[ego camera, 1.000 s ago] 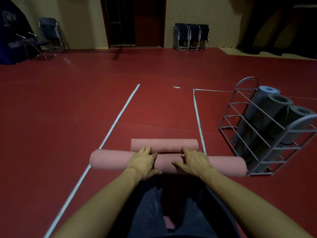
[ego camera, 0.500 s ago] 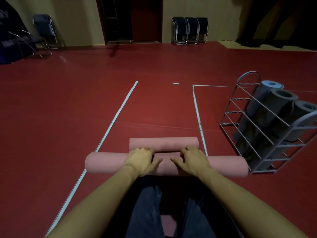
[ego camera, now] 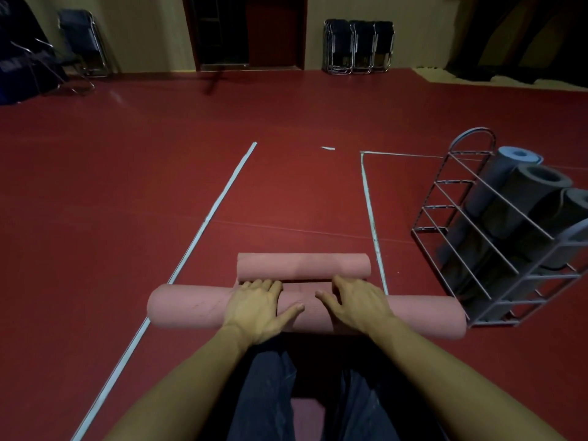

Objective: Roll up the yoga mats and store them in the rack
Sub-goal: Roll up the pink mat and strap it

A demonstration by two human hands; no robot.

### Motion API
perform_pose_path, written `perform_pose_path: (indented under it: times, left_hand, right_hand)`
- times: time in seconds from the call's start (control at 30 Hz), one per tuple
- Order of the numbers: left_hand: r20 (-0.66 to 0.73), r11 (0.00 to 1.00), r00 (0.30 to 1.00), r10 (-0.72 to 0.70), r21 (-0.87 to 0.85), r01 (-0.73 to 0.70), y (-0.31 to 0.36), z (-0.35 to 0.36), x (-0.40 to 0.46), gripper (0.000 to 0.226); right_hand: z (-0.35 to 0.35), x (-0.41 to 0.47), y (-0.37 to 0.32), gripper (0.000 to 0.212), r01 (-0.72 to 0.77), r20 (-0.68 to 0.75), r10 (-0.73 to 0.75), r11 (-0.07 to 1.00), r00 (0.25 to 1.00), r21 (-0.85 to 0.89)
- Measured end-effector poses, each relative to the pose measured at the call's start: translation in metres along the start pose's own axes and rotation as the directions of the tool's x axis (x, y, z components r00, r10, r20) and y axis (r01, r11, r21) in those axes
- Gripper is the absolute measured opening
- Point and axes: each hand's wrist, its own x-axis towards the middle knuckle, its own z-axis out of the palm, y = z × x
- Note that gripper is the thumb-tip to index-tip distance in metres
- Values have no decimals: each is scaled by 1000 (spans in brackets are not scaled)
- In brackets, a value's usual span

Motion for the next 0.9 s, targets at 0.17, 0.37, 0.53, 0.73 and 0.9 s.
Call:
perform_pose_path:
  times: [0.17, 0.37, 0.53, 0.73, 0.9]
  left_hand:
    - [40, 1000, 999, -8, 19, 7, 0, 2, 18, 94]
    - [59, 999, 998, -34, -38, 36, 0, 12, 30, 90]
    - [41, 996, 999, -27, -79, 30, -3, 22, 26, 82]
    - [14, 999, 999, -36, -25, 36, 3, 28, 20, 80]
    - [40, 996, 996, -84, -33, 86, 8, 38, 31, 89]
  right_hand:
    - [20, -6, 8, 71, -14, -15, 14, 999, 1000, 29]
    - [31, 2, 7, 88, -64, 1, 64, 998, 998, -8]
    - [32, 10, 5, 90, -49, 24, 51, 997, 998, -60]
    - [33, 24, 8, 69, -116, 106, 112, 993, 988, 31]
    - [43, 29, 11, 68, -100, 127, 95, 994, 987, 35]
